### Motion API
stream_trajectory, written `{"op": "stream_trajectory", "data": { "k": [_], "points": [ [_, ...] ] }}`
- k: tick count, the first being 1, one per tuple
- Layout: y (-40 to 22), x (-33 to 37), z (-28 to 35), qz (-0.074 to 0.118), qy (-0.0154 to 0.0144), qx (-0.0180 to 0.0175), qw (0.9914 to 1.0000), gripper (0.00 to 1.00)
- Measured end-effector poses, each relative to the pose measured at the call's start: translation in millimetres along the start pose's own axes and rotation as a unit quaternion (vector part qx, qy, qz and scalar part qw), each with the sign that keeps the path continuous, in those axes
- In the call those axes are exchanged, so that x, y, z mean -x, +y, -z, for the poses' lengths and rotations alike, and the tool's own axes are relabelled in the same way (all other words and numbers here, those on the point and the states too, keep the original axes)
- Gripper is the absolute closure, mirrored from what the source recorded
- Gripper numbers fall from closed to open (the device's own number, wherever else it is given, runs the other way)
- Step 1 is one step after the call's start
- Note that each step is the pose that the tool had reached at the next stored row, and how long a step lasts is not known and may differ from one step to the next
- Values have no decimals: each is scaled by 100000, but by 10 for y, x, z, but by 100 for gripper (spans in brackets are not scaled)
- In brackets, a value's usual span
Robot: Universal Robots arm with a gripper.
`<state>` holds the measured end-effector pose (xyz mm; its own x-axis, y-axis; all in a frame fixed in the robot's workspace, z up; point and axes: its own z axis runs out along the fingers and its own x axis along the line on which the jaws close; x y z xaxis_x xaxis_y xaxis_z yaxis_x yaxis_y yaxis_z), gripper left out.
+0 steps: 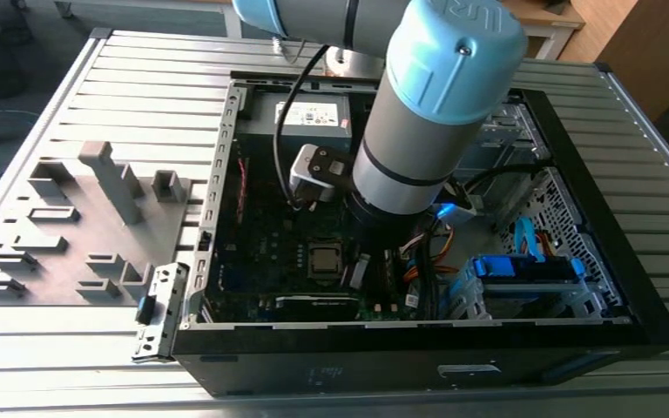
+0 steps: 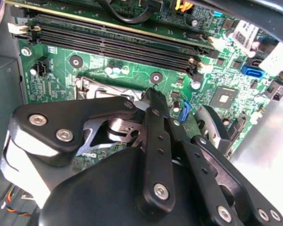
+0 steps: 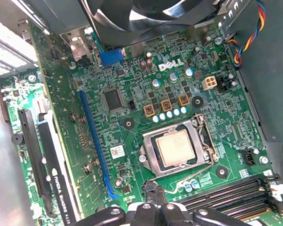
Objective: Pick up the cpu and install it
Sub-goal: 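Install the first cpu locking lever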
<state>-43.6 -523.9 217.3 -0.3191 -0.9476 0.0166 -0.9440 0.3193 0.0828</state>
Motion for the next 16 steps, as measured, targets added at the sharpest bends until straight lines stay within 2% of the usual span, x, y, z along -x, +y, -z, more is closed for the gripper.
{"op": "stream_trajectory", "data": {
  "k": [5, 10, 16],
  "points": [
    [0, -1, 7, -9, 20, 5, 100000, 89],
    [9, -1, 110, -7, 11, 7, 100000, 89],
    [16, 1, 181, -8, 14, 5, 100000, 89]
  ]
}}
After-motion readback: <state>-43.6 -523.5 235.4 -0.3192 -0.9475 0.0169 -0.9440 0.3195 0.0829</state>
